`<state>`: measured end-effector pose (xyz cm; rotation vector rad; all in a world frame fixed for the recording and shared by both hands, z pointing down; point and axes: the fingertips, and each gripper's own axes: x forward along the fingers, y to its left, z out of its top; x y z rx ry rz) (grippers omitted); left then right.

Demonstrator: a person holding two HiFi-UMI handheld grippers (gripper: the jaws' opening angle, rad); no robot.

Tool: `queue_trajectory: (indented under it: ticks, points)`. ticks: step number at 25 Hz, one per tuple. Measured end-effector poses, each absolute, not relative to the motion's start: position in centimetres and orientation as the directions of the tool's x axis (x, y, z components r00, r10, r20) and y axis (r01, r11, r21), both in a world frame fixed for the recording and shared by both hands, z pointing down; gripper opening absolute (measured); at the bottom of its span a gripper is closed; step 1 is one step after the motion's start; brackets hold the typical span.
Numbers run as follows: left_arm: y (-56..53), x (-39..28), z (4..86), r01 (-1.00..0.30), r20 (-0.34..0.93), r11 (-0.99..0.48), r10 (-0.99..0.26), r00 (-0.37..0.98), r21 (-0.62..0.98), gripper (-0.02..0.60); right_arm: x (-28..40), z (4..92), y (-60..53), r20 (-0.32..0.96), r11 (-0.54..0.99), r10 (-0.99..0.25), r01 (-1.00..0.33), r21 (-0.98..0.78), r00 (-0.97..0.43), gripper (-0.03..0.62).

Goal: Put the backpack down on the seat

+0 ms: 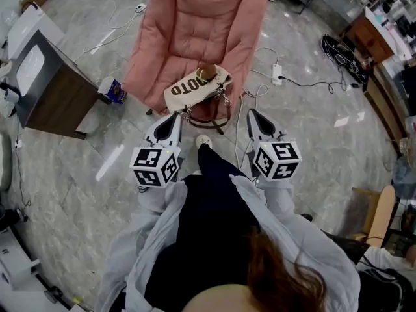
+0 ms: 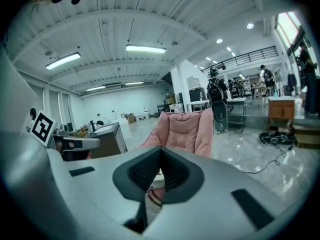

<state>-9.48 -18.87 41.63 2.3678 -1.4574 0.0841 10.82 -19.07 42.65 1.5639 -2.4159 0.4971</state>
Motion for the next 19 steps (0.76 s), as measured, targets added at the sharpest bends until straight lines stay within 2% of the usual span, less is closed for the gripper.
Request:
queue_trajectory:
  ticks: [19]
  points:
    - [-18.8, -8.9, 42.8, -0.872, 0.262, -0.398, -0.843, 0.47, 0.285, 0.015, 9.5, 43.9, -19.2, 0.395, 0.413, -0.803, -0.895, -0.171, -0.446, 0.008]
